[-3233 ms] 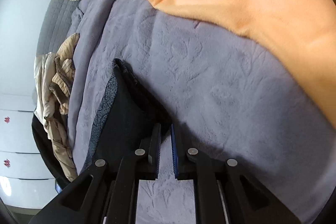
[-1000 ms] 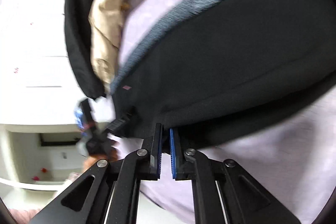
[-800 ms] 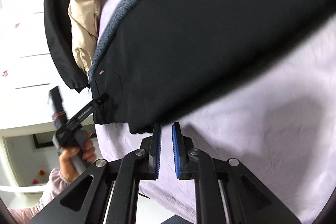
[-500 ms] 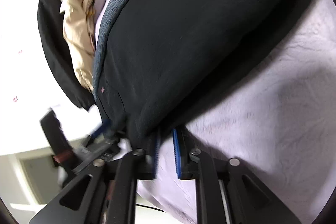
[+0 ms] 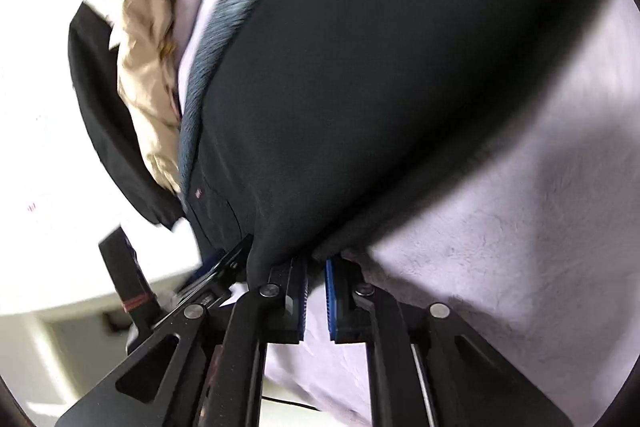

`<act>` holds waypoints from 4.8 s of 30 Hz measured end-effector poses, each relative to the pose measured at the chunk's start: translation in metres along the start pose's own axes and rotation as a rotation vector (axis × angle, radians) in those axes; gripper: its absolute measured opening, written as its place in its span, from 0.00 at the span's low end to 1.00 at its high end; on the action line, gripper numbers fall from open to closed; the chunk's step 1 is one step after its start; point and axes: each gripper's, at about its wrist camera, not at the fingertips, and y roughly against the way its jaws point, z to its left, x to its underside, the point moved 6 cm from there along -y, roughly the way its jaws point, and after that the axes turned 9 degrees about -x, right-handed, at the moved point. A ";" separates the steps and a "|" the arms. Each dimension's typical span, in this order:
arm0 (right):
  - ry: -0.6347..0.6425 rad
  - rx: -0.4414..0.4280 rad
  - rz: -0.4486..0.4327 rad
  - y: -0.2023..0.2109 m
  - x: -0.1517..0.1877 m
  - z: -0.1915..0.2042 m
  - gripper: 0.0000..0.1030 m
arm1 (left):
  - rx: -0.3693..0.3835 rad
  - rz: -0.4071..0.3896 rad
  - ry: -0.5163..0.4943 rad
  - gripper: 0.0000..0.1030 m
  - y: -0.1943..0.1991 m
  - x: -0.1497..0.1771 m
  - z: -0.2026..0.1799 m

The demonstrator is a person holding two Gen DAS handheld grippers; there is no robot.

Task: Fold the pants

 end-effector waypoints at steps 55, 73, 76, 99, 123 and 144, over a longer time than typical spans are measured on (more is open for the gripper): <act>0.364 0.468 -0.028 0.079 -0.019 0.031 0.41 | 0.023 0.010 0.021 1.00 0.092 0.028 0.032; 0.215 0.472 -0.098 0.156 0.005 -0.007 0.66 | 0.119 -0.032 -0.131 1.00 0.179 0.058 -0.080; 0.204 0.482 -0.126 0.179 -0.002 -0.013 0.66 | 0.138 -0.027 -0.138 1.00 0.190 0.054 -0.104; 0.103 0.181 -0.322 0.337 -0.165 -0.055 0.60 | 0.223 -0.103 -0.013 1.00 0.220 -0.079 -0.217; -0.080 -0.112 -0.501 0.290 -0.227 -0.135 0.15 | 0.053 -0.121 0.043 0.82 0.152 -0.118 -0.261; 0.351 -0.009 -0.423 0.285 -0.184 0.007 0.13 | 0.111 -0.170 -0.079 0.84 0.143 -0.091 -0.285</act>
